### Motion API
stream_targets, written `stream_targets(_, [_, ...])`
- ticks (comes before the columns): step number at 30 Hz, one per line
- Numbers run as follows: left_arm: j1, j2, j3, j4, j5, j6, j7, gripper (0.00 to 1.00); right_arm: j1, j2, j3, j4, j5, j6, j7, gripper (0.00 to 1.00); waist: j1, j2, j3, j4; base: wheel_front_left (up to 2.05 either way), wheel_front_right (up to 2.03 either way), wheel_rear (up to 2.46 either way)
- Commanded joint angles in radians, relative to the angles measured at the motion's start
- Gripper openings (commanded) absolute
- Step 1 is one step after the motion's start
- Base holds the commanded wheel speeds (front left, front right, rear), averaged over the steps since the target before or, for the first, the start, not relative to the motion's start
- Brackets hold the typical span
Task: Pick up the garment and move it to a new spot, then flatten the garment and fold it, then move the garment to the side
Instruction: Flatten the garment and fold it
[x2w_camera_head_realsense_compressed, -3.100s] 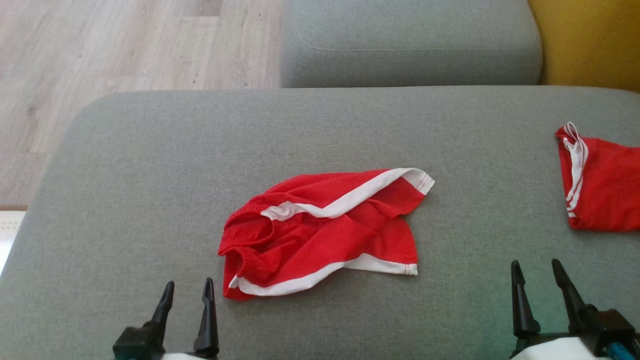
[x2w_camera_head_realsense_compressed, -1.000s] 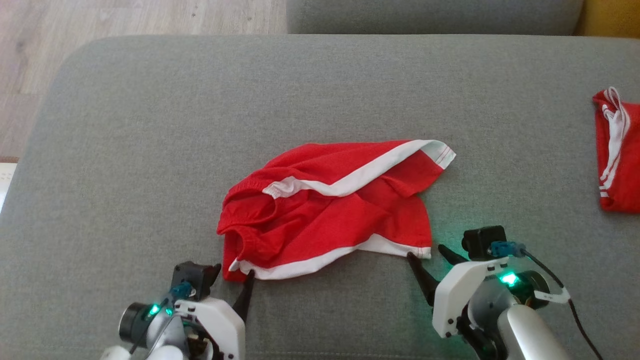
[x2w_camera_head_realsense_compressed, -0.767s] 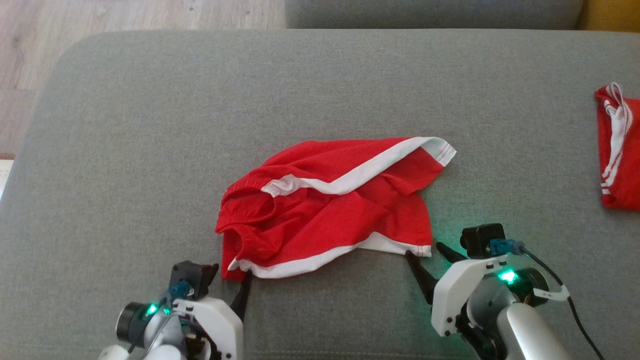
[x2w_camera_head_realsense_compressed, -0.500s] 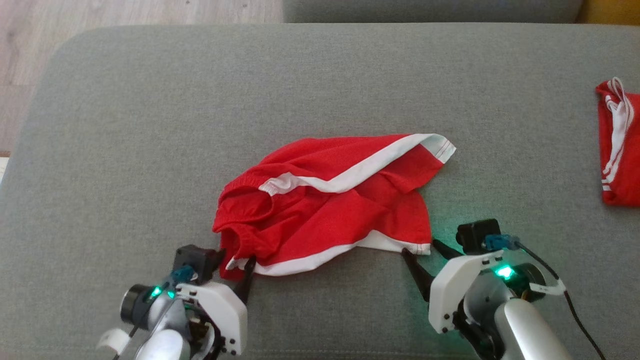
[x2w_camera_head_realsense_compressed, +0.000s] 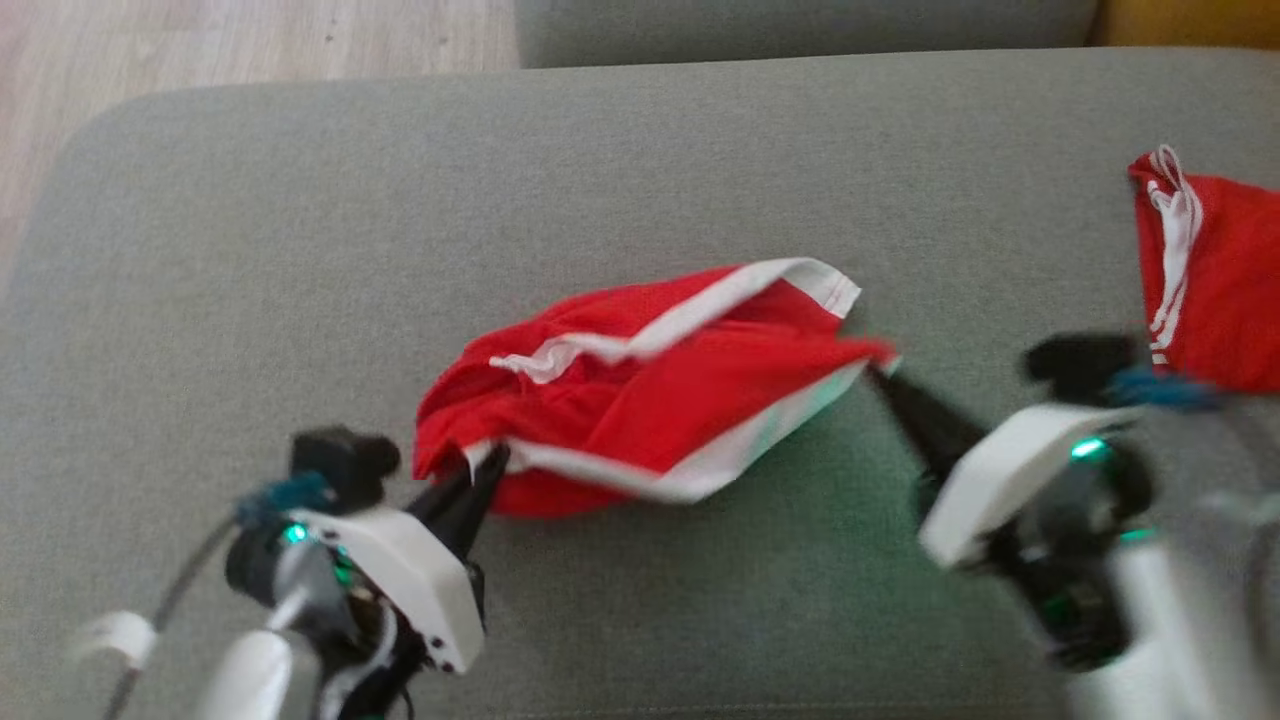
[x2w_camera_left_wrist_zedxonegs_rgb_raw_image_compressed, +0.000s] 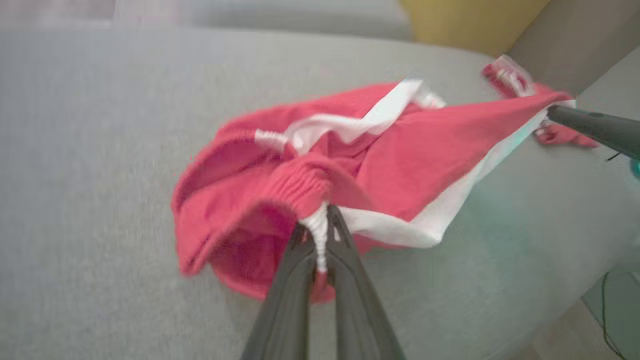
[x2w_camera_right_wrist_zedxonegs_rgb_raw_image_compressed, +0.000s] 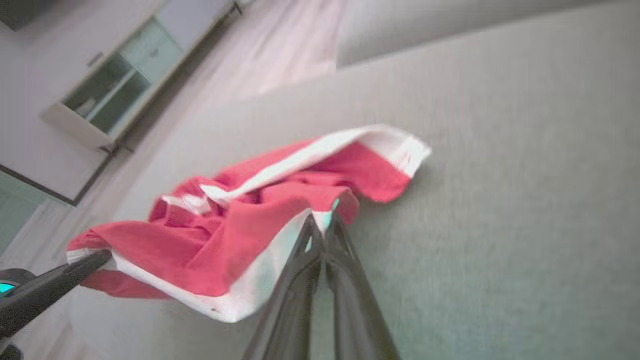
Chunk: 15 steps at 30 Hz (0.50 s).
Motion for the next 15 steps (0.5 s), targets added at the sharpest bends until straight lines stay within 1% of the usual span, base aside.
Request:
stream_targets(1, [-0.031,0.033,0.048,-0.103,-0.029,-0.006,0.033,0.0,-0.019,-0.031,-0.012,-0.108,0.03,0.007,0.033,0.0,0.0,0.0,-0.005,-0.01,0.0,0.0,0.0])
stream_targets(4, [-0.038,0.064,0.075,-0.289,-0.112,-0.009,0.127,0.0,-0.005,-0.055,-0.111,-0.311,0.108,0.007,0.131,0.0,0.0,0.0,0.0,-0.026,0.0,0.0,0.0])
stream_targets(7, [-0.077,0.098,0.112,-0.449,-0.161,-0.005,0.202,0.0,-0.022,-0.056,-0.219,-0.496,0.169,0.007,0.234,0.0,0.0,0.0,0.021,-0.044,0.0,0.0,0.0])
stream_targets(9, [-0.116,0.102,0.128,-0.538,-0.213,0.0,0.25,0.0,-0.06,-0.053,-0.291,-0.591,0.21,0.007,0.302,0.0,0.0,0.0,0.041,-0.056,0.0,0.0,0.0])
stream_targets(12, [-0.202,0.095,0.141,-0.641,-0.299,0.014,0.317,0.0,-0.159,-0.042,-0.38,-0.684,0.269,0.007,0.397,0.0,0.0,0.0,0.08,-0.07,0.0,0.0,0.0])
stream_targets(15, [-0.327,0.094,0.151,-0.679,-0.359,0.028,0.378,0.0,-0.305,-0.027,-0.433,-0.711,0.312,0.007,0.478,0.0,0.0,0.0,0.127,-0.08,0.0,0.0,0.0])
